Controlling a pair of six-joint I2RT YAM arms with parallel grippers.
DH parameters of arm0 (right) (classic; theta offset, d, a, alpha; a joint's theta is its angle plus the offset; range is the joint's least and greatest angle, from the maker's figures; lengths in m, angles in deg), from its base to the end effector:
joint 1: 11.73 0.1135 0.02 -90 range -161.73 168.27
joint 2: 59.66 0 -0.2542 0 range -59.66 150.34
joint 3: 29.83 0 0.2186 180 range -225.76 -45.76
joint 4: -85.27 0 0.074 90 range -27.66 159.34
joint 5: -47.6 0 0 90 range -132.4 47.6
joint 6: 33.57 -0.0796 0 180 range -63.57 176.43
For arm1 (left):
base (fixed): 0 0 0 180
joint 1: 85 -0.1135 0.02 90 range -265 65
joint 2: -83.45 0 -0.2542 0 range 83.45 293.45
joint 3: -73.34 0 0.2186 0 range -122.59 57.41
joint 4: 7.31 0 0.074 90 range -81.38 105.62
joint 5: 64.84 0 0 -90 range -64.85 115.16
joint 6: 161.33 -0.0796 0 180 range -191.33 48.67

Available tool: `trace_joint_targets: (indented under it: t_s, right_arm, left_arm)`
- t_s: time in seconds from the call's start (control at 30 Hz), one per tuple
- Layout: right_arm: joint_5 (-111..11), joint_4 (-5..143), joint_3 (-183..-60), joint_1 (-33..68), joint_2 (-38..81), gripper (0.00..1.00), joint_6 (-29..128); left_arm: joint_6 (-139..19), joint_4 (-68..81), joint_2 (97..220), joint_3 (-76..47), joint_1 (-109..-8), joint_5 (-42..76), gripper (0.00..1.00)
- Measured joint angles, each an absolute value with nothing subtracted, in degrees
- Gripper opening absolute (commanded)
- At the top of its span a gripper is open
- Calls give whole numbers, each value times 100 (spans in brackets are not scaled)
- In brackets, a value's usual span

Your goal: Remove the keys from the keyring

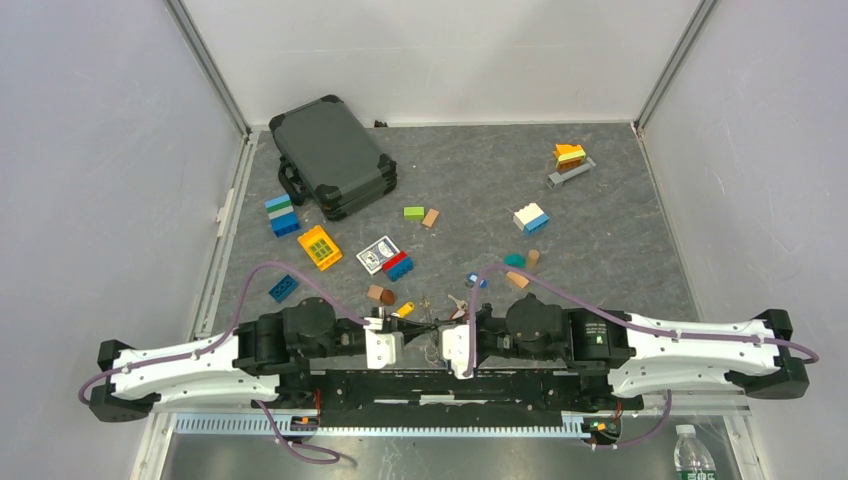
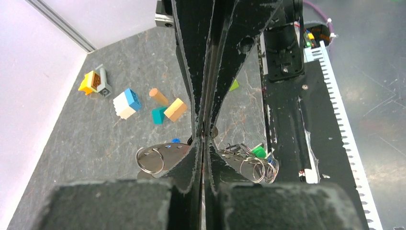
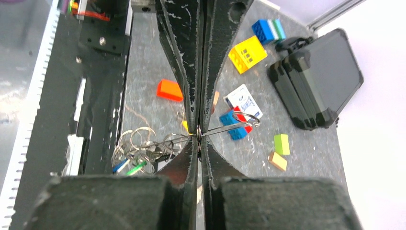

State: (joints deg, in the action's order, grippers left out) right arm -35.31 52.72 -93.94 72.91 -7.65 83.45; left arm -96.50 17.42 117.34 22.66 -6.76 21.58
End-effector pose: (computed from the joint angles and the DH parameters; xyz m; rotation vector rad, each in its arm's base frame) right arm 0.0304 0.2187 0.3062 -1.5765 1.1723 0.5502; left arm 0.0298 -0.1677 0.2972 1.4150 1.0561 -0.7355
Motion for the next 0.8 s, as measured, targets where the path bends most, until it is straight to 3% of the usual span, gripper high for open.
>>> trace_joint_targets:
  t_s: [0.33, 0.8]
  right_arm:
    - [-3743, 6498, -8826, 7291, -1176, 13, 8262]
    - [-3810, 6820, -8656, 7291, -1101, 17, 8216]
  left_arm:
    - [-9647, 1419, 11201, 2481, -676, 1953, 2]
    - [-9645, 1379, 11065, 2594, -676, 1758, 2]
